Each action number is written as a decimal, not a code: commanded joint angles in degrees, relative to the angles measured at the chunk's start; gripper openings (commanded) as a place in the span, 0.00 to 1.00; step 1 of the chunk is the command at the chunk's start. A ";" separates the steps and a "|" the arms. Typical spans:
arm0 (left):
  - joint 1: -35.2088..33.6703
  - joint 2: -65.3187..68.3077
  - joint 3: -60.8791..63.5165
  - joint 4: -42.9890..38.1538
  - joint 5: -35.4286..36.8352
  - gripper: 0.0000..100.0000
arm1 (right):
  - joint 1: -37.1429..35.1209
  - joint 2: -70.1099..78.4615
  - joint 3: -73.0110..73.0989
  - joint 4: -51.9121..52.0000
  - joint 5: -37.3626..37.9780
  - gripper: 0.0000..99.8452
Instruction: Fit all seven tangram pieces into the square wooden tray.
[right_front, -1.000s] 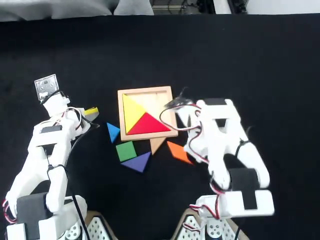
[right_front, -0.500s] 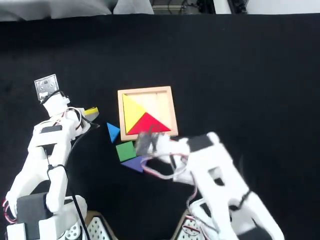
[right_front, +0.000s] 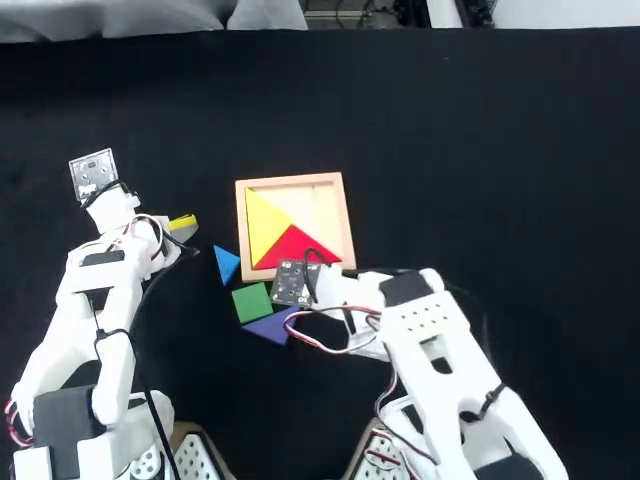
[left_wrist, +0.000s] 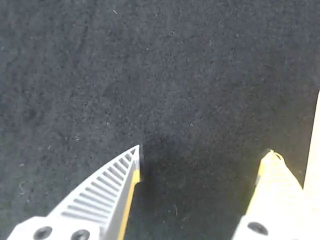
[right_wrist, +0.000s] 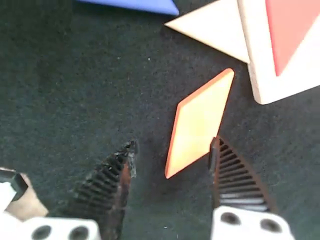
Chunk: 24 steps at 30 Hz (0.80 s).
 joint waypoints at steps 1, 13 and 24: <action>0.66 -0.26 -3.47 0.53 -0.70 0.36 | 0.70 2.86 -2.86 -2.02 0.79 0.24; 0.66 -0.09 -3.56 0.53 -0.70 0.36 | 0.97 20.70 -12.00 -4.22 1.41 0.24; 0.66 -0.09 -3.56 0.53 -0.79 0.36 | 1.05 26.33 -12.18 -11.43 1.23 0.11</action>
